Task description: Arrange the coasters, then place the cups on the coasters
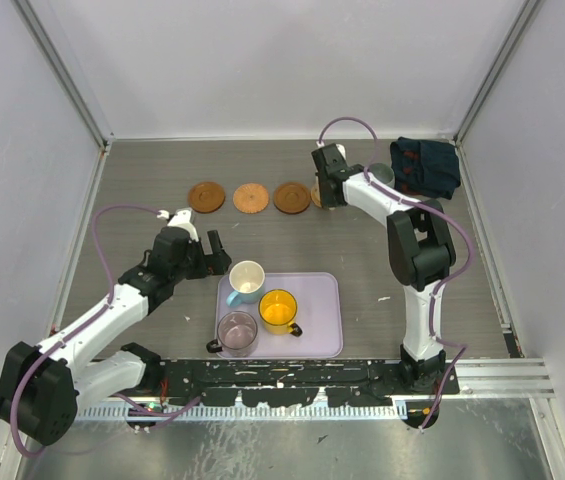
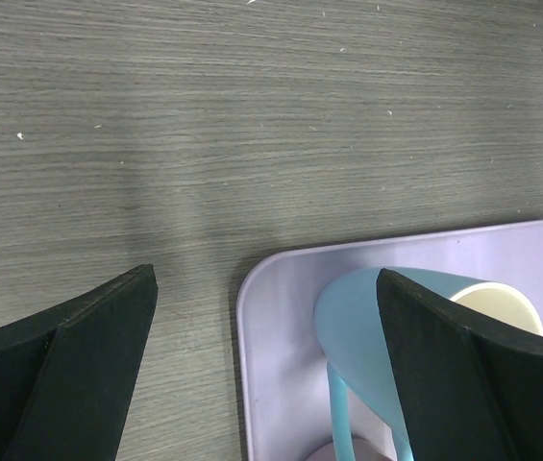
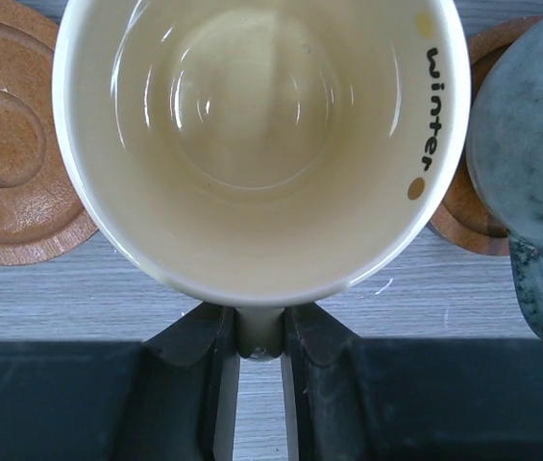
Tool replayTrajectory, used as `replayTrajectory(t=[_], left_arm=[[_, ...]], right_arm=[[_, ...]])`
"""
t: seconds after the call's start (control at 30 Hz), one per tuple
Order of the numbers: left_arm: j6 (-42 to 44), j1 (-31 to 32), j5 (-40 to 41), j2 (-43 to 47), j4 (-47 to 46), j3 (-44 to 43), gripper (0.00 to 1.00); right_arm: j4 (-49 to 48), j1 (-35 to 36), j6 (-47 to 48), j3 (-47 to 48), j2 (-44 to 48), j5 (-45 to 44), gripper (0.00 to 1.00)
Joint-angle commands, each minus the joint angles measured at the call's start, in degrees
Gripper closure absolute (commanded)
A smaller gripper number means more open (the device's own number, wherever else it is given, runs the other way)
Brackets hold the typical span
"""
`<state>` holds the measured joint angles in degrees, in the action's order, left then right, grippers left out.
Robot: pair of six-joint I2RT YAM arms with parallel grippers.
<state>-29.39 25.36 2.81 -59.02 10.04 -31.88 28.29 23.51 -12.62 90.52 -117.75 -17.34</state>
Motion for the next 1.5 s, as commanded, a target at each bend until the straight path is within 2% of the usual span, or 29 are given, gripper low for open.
replayTrajectory(t=[0.0, 1.47], left_arm=[[-0.17, -0.32, 0.63, 0.83, -2.75, -0.04, 0.02], [0.08, -0.32, 0.56, 0.72, -2.31, -0.22, 0.02]], right_arm=[[-1.07, 0.29, -0.9, 0.98, 2.08, -3.03, 0.81], [0.5, -2.45, -3.55, -1.63, 2.95, -5.49, 0.84]])
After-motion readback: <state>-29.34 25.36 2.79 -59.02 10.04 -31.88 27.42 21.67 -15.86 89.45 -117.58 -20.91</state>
